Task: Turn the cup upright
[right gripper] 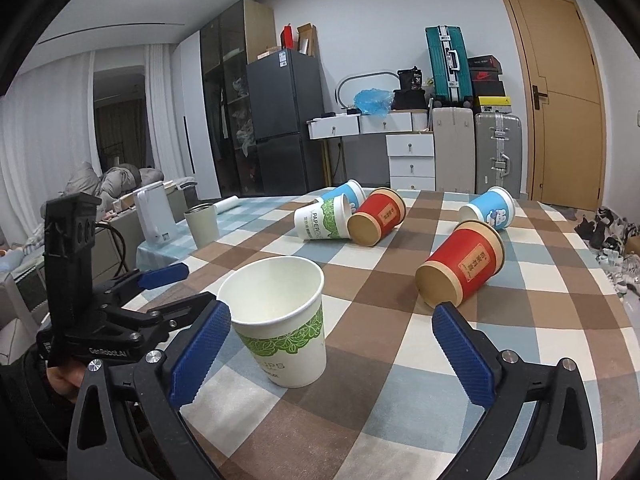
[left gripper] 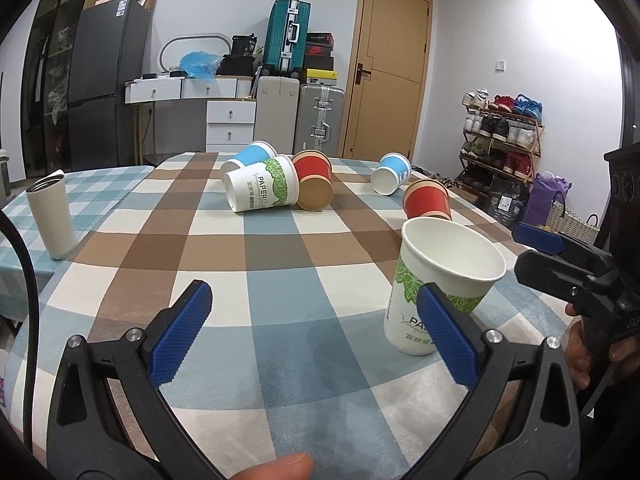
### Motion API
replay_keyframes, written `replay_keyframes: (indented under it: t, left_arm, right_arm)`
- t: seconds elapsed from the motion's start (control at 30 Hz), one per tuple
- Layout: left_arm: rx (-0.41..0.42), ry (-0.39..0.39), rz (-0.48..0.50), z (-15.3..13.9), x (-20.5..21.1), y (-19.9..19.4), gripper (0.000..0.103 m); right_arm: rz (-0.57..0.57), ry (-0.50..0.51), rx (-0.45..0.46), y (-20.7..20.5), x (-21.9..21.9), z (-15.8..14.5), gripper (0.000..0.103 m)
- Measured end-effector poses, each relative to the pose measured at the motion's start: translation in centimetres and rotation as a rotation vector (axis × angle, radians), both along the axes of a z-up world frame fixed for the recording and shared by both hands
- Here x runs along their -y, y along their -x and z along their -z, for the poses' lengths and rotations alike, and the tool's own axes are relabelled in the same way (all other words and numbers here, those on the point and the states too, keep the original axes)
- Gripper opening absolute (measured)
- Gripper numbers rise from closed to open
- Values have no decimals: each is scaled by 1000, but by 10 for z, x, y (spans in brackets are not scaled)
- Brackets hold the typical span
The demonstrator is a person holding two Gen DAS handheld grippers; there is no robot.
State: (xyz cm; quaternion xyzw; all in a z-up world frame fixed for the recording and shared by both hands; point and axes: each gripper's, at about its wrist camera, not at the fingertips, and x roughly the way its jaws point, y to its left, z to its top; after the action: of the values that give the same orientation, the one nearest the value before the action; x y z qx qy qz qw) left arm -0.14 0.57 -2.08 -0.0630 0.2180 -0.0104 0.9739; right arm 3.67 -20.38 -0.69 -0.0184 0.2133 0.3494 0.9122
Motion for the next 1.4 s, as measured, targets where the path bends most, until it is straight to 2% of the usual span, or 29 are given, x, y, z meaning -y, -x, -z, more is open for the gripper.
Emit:
replay_keyframes:
  t: [0.33,0.57,1.4]
  left_arm:
    - [8,9,9,1,-1,2,102]
    - [12,4,10,1,-1,3,102]
    - [22,-3,16,1,8,4,102]
  right_arm:
    - [-17,18,37,7,-4,2,103]
    - [-20,-11,23,5,1,2,103]
    - [-27,-5,26,5,-2,3,103]
